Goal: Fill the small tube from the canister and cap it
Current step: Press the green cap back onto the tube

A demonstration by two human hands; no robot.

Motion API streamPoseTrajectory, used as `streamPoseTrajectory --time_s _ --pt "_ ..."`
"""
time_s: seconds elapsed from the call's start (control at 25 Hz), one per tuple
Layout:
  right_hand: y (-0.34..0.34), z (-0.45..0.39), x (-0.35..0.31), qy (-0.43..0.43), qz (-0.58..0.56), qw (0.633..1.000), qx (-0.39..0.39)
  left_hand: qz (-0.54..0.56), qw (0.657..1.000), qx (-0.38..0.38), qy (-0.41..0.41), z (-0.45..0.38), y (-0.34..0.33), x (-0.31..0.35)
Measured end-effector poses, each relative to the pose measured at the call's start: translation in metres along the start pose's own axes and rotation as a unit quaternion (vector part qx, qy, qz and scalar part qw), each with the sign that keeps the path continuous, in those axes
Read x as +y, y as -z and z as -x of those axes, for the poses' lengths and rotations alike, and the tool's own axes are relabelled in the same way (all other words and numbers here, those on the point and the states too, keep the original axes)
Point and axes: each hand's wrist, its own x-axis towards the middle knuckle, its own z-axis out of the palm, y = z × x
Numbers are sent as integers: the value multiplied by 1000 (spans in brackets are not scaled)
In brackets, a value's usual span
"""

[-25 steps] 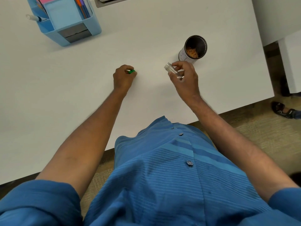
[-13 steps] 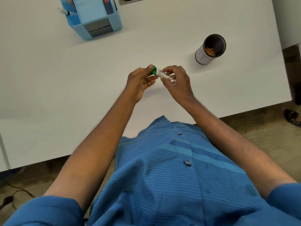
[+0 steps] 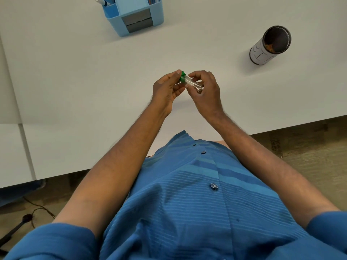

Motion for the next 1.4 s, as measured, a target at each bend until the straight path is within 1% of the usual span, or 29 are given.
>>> streamPoseTrajectory --time_s 0.12,0.2,0.4,0.56,0.72,0.88,1.04,1.16,1.32,1.4 --pt "-10 5 -6 2 -15 1000 20 -13 1000 4 -4 5 16 5" --pt "-14 6 -9 1 -17 999 29 -39 999 -11 -5 7 26 8" --pt "-13 2 -18 -12 -27 999 -16 -75 995 -65 2 10 48 19" --pt "-11 -5 -29 -29 -54 998 -27 -104 990 -92 -14 8 53 34" --pt "-9 -20 -36 -29 -60 997 -41 -134 987 -90 -29 5 54 50" --pt "-9 -34 -39 -16 -51 996 -77 -156 983 -100 -23 0 59 59" --pt "-13 -52 -43 -20 -41 992 -122 -146 984 -99 -25 -9 66 69" --pt "-16 -63 -46 -14 -32 990 -137 -124 987 -94 -26 -13 68 70" --pt "-26 -75 -48 -15 -15 988 -153 -108 991 -73 -33 -21 73 72" --pt "-31 -81 -51 6 12 986 -169 -122 990 -56 -52 -25 74 77"
